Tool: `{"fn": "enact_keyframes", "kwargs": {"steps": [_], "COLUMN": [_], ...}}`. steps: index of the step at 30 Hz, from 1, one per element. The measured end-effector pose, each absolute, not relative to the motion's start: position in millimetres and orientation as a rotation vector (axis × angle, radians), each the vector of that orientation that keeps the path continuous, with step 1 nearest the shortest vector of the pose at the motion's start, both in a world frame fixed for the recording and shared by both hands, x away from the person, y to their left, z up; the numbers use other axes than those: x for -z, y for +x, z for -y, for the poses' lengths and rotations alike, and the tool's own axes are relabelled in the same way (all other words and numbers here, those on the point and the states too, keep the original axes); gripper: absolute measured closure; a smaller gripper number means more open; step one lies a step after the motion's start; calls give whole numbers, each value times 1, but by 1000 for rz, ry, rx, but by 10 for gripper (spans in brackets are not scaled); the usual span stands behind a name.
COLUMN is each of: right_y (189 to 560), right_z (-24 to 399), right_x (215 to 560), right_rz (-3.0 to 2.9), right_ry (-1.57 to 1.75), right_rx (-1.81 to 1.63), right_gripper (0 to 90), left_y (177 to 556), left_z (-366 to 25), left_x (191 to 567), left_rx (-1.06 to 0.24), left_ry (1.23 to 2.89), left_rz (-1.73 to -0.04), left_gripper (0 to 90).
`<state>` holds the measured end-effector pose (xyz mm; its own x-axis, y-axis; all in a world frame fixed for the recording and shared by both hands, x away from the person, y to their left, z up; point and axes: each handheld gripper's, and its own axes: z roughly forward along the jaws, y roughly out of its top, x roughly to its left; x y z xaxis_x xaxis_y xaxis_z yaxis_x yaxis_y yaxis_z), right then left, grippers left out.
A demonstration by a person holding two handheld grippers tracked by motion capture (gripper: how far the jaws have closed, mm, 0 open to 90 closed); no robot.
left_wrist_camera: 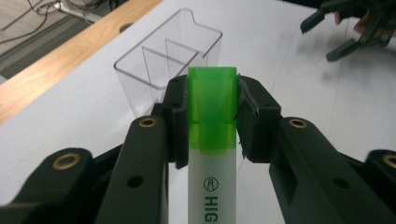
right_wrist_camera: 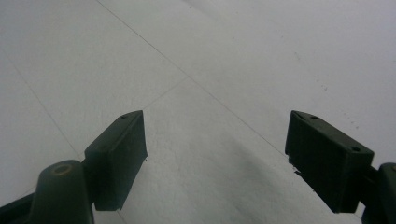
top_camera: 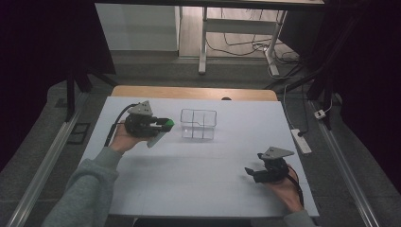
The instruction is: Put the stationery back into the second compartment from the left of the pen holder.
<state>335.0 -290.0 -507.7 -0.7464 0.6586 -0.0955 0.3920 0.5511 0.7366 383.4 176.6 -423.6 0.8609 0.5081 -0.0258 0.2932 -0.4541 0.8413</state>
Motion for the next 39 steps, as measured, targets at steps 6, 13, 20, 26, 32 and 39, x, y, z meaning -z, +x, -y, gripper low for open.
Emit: {"fn": "enact_keyframes", "kwargs": {"steps": [6, 13, 20, 26, 32, 39], "right_y": [335, 335, 334, 334, 334, 333], "right_z": [290, 290, 291, 292, 292, 294], "right_x": [507, 507, 507, 507, 506, 507], "right_rz": [-2429, -2427, -2424, -2421, -2420, -2417], "right_ry": [863, 866, 867, 871, 869, 877], "right_rx": [-1022, -1026, -1031, -1036, -1032, -1030], "right_gripper": [197, 197, 198, 198, 198, 198], "left_y": [384, 387, 395, 402, 408, 418], "left_z": [-170, -161, -150, -141, -132, -122], "left_x": [418, 408, 400, 393, 391, 393], "left_rx": [-276, -274, -264, -258, -274, -267], "left_ry": [2049, 2013, 1988, 1973, 1964, 1952], "left_rz": [-574, -577, -582, -585, -586, -602], "left_gripper": [664, 663, 663, 663, 663, 663]}}
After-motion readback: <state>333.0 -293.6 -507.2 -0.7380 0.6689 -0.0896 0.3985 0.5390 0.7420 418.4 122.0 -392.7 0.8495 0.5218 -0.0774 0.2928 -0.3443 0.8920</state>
